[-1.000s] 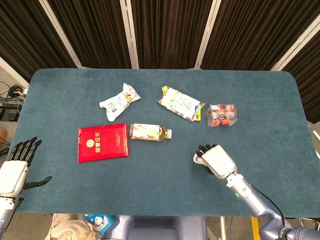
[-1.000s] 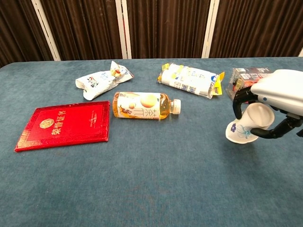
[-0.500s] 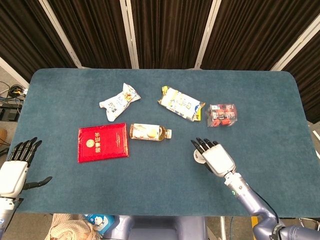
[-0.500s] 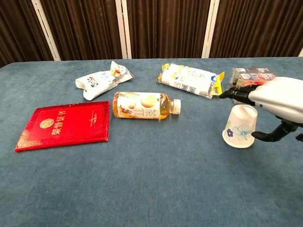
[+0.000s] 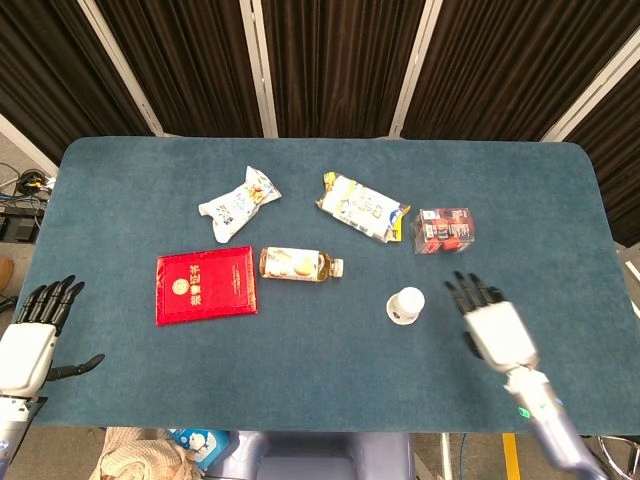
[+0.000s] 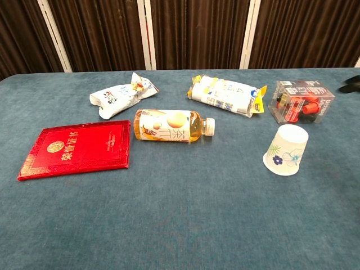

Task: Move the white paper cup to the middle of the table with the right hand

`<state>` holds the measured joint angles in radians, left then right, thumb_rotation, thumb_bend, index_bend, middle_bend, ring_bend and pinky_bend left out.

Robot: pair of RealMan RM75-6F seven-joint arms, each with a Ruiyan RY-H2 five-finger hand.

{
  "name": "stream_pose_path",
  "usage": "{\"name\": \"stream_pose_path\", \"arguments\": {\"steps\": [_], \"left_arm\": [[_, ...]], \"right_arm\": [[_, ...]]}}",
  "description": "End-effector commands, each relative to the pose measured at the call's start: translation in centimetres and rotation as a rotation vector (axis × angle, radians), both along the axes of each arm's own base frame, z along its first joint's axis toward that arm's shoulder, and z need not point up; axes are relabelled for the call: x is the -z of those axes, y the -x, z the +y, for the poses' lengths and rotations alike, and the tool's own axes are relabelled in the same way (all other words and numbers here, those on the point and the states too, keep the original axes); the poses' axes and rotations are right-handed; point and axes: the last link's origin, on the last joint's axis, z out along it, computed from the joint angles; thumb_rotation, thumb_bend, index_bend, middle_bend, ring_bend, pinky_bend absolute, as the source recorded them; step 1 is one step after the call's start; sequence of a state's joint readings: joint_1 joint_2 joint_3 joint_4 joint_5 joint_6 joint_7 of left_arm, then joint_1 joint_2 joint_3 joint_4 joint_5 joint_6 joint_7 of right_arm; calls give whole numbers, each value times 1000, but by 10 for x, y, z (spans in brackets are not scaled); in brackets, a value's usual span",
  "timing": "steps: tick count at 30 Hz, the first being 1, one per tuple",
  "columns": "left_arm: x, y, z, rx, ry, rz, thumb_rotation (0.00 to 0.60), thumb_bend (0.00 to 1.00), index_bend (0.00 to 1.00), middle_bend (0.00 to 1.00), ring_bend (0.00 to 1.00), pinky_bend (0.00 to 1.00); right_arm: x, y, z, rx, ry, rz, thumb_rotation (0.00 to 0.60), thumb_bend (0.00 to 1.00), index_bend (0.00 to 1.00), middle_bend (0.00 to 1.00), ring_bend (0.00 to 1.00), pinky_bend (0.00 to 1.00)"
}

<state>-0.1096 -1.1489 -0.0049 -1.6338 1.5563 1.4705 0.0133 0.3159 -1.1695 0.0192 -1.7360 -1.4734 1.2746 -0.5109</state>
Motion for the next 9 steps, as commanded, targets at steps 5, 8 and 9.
{"name": "stream_pose_path", "arguments": {"steps": [5,8,9], "left_arm": [[-2,0,0,2,-16,4,600,0,0,0,0,0],[-2,0,-1,11,-19,6,600,0,0,0,0,0],[-2,0,-2,10,-19,5,600,0,0,0,0,0]], "right_arm": [[-52,39,54,127,111,-174,600,378,0,0,25,191],[-65,48,69,161,150,-208,600,379,0,0,17,170],[-67,50,73,162,162,-205,600,379,0,0,14,161]]}}
